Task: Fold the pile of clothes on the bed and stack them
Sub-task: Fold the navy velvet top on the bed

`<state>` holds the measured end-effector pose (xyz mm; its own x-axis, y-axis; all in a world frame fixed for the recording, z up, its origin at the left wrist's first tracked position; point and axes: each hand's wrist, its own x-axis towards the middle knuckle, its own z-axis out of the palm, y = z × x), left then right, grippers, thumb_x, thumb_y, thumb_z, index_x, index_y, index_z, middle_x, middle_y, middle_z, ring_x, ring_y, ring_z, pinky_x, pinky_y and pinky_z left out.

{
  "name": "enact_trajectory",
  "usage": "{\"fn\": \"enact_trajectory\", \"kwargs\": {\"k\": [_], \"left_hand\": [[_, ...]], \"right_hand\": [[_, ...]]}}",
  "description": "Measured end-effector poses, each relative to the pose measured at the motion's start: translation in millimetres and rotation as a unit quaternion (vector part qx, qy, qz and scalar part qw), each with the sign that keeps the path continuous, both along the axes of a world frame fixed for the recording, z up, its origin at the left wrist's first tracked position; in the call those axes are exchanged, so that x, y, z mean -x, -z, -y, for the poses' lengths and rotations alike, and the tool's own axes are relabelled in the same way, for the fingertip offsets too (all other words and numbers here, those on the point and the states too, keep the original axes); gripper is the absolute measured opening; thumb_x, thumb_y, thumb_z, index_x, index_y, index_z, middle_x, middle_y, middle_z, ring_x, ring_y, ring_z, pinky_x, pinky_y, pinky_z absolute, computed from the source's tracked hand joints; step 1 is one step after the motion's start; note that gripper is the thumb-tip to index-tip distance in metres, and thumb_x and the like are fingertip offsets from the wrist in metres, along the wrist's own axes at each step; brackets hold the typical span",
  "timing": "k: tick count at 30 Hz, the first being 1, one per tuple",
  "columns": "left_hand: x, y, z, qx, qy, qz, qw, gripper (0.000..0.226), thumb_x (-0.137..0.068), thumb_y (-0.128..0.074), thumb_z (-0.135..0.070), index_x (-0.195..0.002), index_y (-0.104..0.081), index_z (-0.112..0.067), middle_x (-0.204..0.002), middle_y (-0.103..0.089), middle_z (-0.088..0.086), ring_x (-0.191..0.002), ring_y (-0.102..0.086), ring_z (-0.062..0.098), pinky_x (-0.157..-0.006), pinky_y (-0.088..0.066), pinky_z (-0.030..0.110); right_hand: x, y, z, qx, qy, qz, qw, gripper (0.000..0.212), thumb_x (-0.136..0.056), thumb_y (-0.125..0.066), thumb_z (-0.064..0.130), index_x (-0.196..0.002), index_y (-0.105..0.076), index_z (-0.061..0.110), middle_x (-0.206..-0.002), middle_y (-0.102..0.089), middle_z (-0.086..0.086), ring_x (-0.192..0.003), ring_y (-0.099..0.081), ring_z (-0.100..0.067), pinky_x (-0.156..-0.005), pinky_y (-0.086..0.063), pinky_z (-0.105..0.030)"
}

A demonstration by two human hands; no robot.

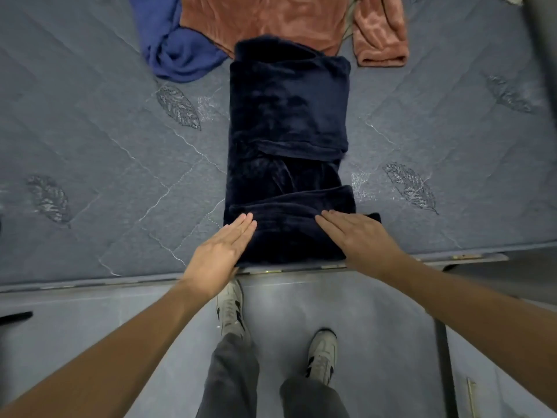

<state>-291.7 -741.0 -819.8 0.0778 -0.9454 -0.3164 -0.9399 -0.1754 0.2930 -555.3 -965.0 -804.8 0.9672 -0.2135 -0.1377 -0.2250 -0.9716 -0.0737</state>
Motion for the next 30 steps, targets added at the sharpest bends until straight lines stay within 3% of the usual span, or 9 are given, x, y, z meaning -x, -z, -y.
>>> {"fn": "enact_trajectory", "kwargs": {"k": [3,8,12,14,16,20,23,26,30], "left_hand": [[33,-12,-22,-0.002,-0.025,-0.030,0.999,0.106,-0.087,-0.068,0.004,-0.167,-0.004,-0.022,-0.174,0.004,-0.006,-0.160,0.003,0.008,-0.131,-0.010,0.028],[46,-42,-15,0.057,-0.142,-0.118,0.981,0.086,-0.089,-0.075,-0.004,-0.161,-0.036,-0.028,-0.169,-0.029,-0.014,-0.154,-0.030,0.008,-0.114,-0.046,0.037],[24,-72,-2,0.087,-0.151,-0.136,0.975,0.061,-0.089,-0.070,-0.008,-0.144,-0.052,-0.028,-0.142,-0.061,-0.006,-0.118,-0.066,0.027,-0.093,-0.055,0.045],[10,-92,9,0.112,-0.163,-0.164,0.966,0.052,-0.086,-0.067,-0.009,-0.133,-0.056,-0.030,-0.123,-0.067,-0.010,-0.103,-0.068,0.022,-0.085,-0.055,0.042],[-3,-113,25,0.135,-0.196,-0.219,0.946,0.045,-0.081,-0.062,-0.012,-0.121,-0.060,-0.033,-0.108,-0.070,-0.016,-0.098,-0.068,0.013,-0.085,-0.055,0.037],[-32,-137,71,0.182,-0.256,-0.295,0.902,0.036,-0.077,-0.058,-0.008,-0.109,-0.064,-0.023,-0.098,-0.072,-0.011,-0.091,-0.066,0.002,-0.084,-0.051,0.023],[-58,-142,115,0.206,-0.292,-0.302,0.884,0.035,-0.074,-0.055,-0.015,-0.108,-0.061,-0.019,-0.094,-0.069,-0.009,-0.088,-0.062,0.003,-0.085,-0.050,0.025],[-81,-137,156,0.230,-0.317,-0.294,0.872,0.036,-0.078,-0.054,-0.021,-0.113,-0.057,-0.020,-0.100,-0.066,-0.004,-0.094,-0.060,0.009,-0.087,-0.049,0.030],[-107,-123,200,0.247,-0.322,-0.238,0.882,0.035,-0.086,-0.055,-0.023,-0.119,-0.049,-0.028,-0.098,-0.061,-0.013,-0.090,-0.056,0.008,-0.079,-0.045,0.037]], "right_hand": [[30,-13,-12,-0.012,0.012,-0.006,1.000,0.094,-0.051,-0.087,0.002,-0.141,-0.062,0.005,-0.138,-0.067,-0.014,-0.121,-0.069,-0.028,-0.093,-0.057,-0.036],[39,-43,1,-0.042,0.074,-0.032,0.996,0.090,-0.065,-0.079,0.004,-0.151,-0.053,0.011,-0.148,-0.059,-0.008,-0.133,-0.060,-0.030,-0.102,-0.052,-0.043],[33,-75,17,-0.088,0.095,-0.029,0.991,0.081,-0.073,-0.082,0.022,-0.148,-0.054,0.019,-0.134,-0.062,0.000,-0.118,-0.064,-0.028,-0.083,-0.057,-0.043],[27,-94,30,-0.124,0.099,0.000,0.987,0.074,-0.074,-0.081,0.034,-0.144,-0.057,0.026,-0.127,-0.062,0.006,-0.110,-0.066,-0.024,-0.077,-0.056,-0.041],[16,-114,47,-0.182,0.105,0.007,0.978,0.067,-0.075,-0.080,0.047,-0.138,-0.059,0.036,-0.123,-0.064,0.014,-0.109,-0.065,-0.016,-0.083,-0.054,-0.038],[-19,-147,91,-0.247,0.127,-0.004,0.961,0.063,-0.069,-0.084,0.056,-0.126,-0.059,0.046,-0.105,-0.069,0.022,-0.095,-0.063,-0.007,-0.076,-0.048,-0.029],[-50,-157,124,-0.222,0.126,0.013,0.967,0.064,-0.071,-0.080,0.060,-0.129,-0.056,0.046,-0.109,-0.071,0.020,-0.095,-0.064,-0.012,-0.075,-0.048,-0.030],[-80,-156,153,-0.170,0.132,0.026,0.976,0.070,-0.075,-0.073,0.066,-0.137,-0.051,0.043,-0.121,-0.071,0.013,-0.106,-0.066,-0.021,-0.087,-0.053,-0.042],[-109,-137,173,-0.098,0.173,0.072,0.977,0.070,-0.082,-0.071,0.054,-0.144,-0.048,0.033,-0.131,-0.057,0.006,-0.119,-0.055,-0.023,-0.096,-0.048,-0.046]]}}
